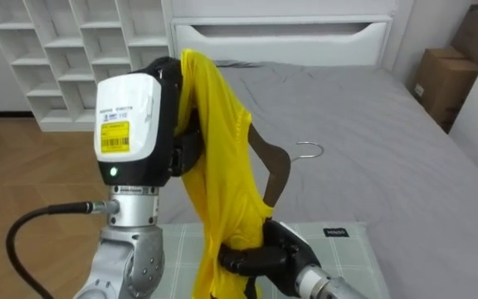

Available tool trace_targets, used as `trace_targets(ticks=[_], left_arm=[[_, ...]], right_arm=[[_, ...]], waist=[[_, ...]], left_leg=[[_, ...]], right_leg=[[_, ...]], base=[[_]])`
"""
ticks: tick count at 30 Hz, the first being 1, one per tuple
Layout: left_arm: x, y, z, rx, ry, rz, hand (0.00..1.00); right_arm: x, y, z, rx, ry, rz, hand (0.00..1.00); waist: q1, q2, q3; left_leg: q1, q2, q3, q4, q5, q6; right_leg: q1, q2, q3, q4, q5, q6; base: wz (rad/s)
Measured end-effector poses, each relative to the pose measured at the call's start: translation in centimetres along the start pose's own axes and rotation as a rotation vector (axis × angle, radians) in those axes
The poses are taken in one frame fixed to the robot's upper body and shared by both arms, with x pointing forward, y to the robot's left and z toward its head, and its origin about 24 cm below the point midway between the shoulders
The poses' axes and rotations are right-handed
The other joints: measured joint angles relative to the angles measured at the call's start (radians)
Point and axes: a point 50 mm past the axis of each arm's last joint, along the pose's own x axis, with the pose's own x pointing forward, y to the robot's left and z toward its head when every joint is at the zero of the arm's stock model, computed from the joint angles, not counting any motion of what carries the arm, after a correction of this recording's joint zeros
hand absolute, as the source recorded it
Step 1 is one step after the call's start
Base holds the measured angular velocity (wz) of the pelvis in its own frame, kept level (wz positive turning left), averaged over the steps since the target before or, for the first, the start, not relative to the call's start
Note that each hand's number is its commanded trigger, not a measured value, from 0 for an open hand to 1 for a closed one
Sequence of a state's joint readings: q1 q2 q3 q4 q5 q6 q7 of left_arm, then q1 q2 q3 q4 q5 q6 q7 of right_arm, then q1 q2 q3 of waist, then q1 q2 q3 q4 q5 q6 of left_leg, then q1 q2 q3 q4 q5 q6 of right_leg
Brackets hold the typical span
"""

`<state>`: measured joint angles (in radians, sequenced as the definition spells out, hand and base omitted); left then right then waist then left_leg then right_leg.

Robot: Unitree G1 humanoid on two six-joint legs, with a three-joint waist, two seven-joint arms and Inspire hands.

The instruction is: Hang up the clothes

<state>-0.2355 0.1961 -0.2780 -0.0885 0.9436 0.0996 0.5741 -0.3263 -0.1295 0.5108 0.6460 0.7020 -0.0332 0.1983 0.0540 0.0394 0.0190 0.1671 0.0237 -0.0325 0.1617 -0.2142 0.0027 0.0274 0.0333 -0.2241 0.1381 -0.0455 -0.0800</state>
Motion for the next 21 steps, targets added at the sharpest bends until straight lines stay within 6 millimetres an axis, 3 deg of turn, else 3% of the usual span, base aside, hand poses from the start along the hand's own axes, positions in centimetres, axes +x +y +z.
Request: trace_targets(ticks=[21], left_arm=[[-2.0, -0.6, -1.3, 0.044, -0.017, -0.134, 0.0]], right_arm=[[-0.8, -1.4, -0.5, -0.017, 0.025, -0.05, 1.0]], waist=[[-0.002, -0.007, -0.0047]], left_leg=[[0.003, 0.0, -0.001, 0.003, 0.0, 0.0]], right_leg=[[0.007, 0.0, -0.001, -0.003, -0.001, 0.001]], base=[[0.0]])
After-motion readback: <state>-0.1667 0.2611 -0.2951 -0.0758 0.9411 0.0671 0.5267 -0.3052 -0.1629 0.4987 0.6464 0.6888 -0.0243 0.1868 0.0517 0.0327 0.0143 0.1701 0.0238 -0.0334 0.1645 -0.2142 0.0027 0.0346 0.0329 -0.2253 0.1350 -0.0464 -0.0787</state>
